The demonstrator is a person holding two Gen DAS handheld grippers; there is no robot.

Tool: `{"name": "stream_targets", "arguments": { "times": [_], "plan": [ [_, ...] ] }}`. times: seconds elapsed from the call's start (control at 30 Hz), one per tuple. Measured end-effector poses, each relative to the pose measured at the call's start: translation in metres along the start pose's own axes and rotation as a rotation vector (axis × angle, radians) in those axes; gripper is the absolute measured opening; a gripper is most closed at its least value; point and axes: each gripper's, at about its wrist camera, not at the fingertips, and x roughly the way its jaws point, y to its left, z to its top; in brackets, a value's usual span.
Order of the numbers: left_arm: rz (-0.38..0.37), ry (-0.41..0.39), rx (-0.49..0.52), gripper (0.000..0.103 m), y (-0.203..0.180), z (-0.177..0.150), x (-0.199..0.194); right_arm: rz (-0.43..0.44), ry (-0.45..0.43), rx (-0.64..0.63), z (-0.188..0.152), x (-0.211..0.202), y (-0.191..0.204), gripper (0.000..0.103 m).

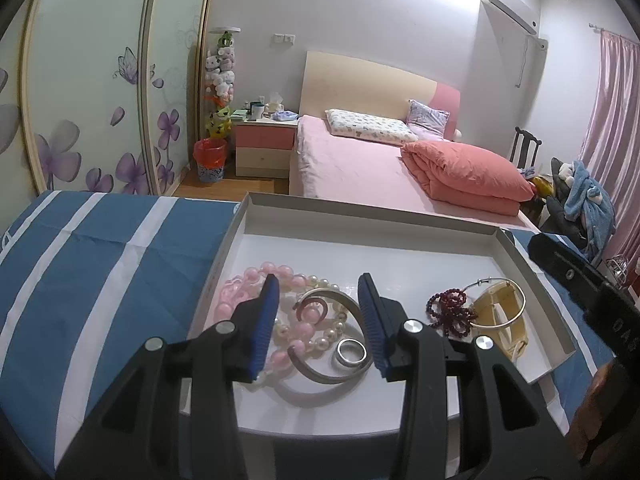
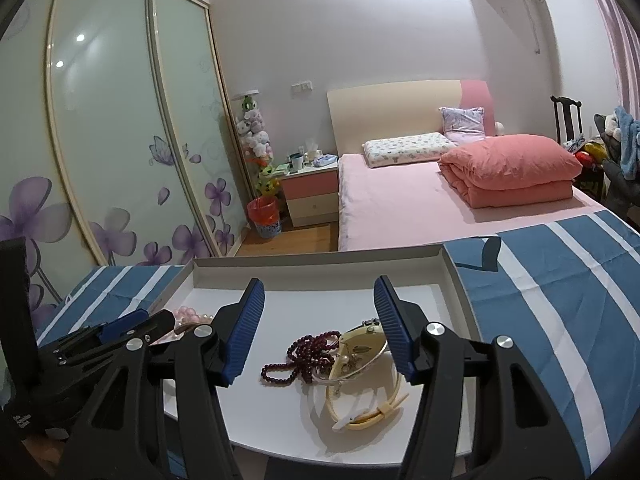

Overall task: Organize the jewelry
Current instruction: 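Open the left tool on the pearls while the right tool releases the red beads beside the watch, then withdraw both tools from the tray toward the pearl earrings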

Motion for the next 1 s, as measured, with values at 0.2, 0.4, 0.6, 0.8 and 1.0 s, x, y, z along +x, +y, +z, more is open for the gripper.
{"name": "stream_targets", "arguments": {
  "times": [0.2, 0.4, 0.6, 0.8, 1.0],
  "plan": [
    [0.002, -0.010, 0.002, 0.041, -0.001, 0.000, -0.012, -0.001, -0.026, 0.012, 0.003, -0.016, -0.004, 0.057],
    [-0.013, -0.005, 0.011, 0.049, -0.009, -0.006, -0.031, -0.006, -0.005, 0.007, -0.005, -0.037, -0.005, 0.057],
    [-0.052, 0.044, 0.053, 0.052, -0.027, -0.023, -0.048, -0.021, 0.052, -0.013, -0.030, -0.060, -0.007, 0.057],
    [-0.082, 0.087, 0.080, 0.054, -0.040, -0.043, -0.059, -0.060, 0.108, -0.017, -0.052, -0.080, -0.016, 0.057],
    [-0.100, 0.138, 0.109, 0.054, -0.053, -0.062, -0.064, -0.107, 0.182, 0.003, -0.075, -0.097, -0.036, 0.057]
  ]
}}
